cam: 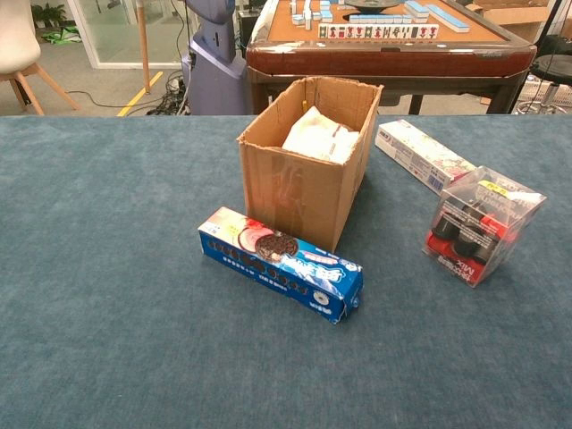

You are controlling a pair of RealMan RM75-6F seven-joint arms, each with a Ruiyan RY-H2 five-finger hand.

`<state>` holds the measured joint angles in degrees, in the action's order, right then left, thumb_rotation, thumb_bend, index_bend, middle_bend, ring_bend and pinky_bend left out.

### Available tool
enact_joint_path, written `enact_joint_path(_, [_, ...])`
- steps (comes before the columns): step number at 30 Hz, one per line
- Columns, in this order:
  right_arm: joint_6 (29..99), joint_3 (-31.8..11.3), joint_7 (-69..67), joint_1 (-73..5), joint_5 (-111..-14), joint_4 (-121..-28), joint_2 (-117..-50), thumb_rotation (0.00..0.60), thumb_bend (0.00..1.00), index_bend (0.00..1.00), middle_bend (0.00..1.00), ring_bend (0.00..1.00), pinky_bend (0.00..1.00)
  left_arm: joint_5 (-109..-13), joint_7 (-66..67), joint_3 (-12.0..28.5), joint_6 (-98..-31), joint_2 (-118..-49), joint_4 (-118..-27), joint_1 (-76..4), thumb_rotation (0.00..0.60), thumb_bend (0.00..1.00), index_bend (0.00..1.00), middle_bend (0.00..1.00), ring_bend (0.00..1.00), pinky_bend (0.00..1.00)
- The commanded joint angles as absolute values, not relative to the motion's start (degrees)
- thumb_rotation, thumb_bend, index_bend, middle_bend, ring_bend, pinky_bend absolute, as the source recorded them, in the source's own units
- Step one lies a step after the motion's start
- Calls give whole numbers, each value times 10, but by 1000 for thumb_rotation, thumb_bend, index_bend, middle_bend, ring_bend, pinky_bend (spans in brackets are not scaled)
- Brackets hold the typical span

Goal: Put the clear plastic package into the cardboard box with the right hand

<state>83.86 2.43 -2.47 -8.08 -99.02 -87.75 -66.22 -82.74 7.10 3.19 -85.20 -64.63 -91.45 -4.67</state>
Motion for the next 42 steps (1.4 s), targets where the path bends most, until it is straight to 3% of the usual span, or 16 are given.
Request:
enact_joint_path(1, [836,26,-24,-82,-991,-878,-663,600,0,117,99,76,106,-826,74,31,-854,-644,-918,-44,600,391,380,426,336,472])
enact_joint_path(3, [832,26,-23,-84,-989,-880,-664,600,0,137,108,76,106,-826,76,31,-856,-643,-920,-43,600,390,366,429,337,472])
enact_joint_path(7, [822,25,-27,-93,-991,-888,-664,600,0,151,110,76,106,-828,70,32,-863,-643,-920,-40,600,388,192,429,337,474])
enact_joint_path(11, [819,20,-10,-101,-995,-891,-667,600,0,151,110,76,106,-827,64,33,-868,-643,-919,-37,600,388,131,429,338,475])
enact_joint_path(14, [798,8,28,-120,-995,-911,-662,600,0,151,108,71,106,-823,59,35,-870,-642,-919,-35,600,387,124,430,338,477])
enact_joint_path(17, [713,-20,120,-165,-952,-980,-632,600,0,147,89,49,106,-824,54,35,-865,-639,-920,-37,600,387,124,430,339,478])
enact_joint_path(22, [621,-48,217,-210,-865,-1044,-614,600,0,11,20,0,3,-823,53,35,-866,-636,-922,-35,600,387,125,431,339,478])
enact_joint_path(26, [566,-65,285,-246,-786,-1074,-616,600,0,0,0,0,0,-822,54,35,-867,-634,-926,-34,600,387,125,431,339,478])
enact_joint_path(34, [508,-89,360,-312,-647,-1080,-641,600,0,0,0,0,0,-820,48,37,-871,-628,-931,-30,600,387,128,431,339,478])
enact_joint_path(42, [483,-79,414,-376,-539,-1070,-668,600,0,0,0,0,0,-816,37,38,-874,-619,-938,-25,600,387,129,431,339,478])
